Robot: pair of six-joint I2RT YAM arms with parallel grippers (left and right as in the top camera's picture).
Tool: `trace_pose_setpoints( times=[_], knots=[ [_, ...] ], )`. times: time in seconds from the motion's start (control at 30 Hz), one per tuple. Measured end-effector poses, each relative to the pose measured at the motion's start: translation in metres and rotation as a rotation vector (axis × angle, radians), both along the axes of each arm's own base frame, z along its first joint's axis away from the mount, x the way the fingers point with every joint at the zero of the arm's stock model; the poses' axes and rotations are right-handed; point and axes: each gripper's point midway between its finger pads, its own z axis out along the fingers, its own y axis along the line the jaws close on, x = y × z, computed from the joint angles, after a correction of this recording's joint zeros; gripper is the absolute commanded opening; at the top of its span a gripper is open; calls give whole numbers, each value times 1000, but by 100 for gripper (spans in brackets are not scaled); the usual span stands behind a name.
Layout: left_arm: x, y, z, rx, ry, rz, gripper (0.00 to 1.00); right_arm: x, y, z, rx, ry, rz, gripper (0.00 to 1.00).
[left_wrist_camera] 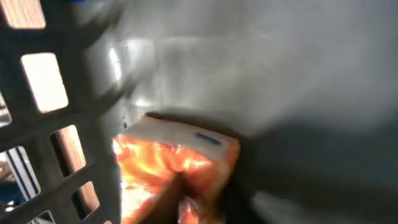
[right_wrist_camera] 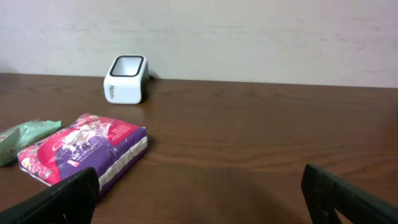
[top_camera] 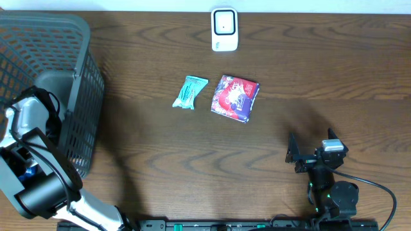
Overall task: Scan the item barcode
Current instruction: 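Reach the left gripper into the basket and grasp the small orange box, then carry the orange box out and set it below the pink package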
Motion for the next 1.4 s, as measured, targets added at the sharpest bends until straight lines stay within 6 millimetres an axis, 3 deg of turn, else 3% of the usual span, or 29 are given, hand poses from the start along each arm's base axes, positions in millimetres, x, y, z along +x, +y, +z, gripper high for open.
trace_pose_setpoints(
  times=[0.23, 0.3, 0.4, 0.5, 0.57, 0.67, 0.77, 0.93, 1.07, 1.17, 1.27, 1.4],
  knots=[
    [-2, 0, 9, -3, 14, -17, 7, 0, 0, 0, 0, 0, 0, 99],
    [-1, 0, 17, -15, 21, -19, 7, 0, 0, 0, 0, 0, 0, 99],
    [16, 9, 43, 11, -36, -17, 7, 0, 0, 0, 0, 0, 0, 99],
    [37, 20, 82, 78, -161, -21, 7, 0, 0, 0, 0, 0, 0, 99],
    [52, 26, 119, 141, -292, -38, 7, 0, 0, 0, 0, 0, 0, 99],
    [73, 31, 186, 251, -536, -66, 7, 0, 0, 0, 0, 0, 0, 99],
    [81, 17, 252, 315, -781, -111, 7, 0, 0, 0, 0, 0, 0, 99],
    [84, -41, 333, 271, -1131, -256, 7, 0, 0, 0, 0, 0, 0, 99],
    [96, -114, 364, 156, -1282, -489, 7, 0, 0, 0, 0, 0, 0, 99],
    [107, -180, 368, 40, -1319, -750, 7, 0, 0, 0, 0, 0, 0, 99],
    [114, -253, 353, -80, -1279, -1050, 7, 0, 0, 0, 0, 0, 0, 99],
    [121, -307, 322, -131, -1172, -1270, 8, 0, 0, 0, 0, 0, 0, 99]
  ],
)
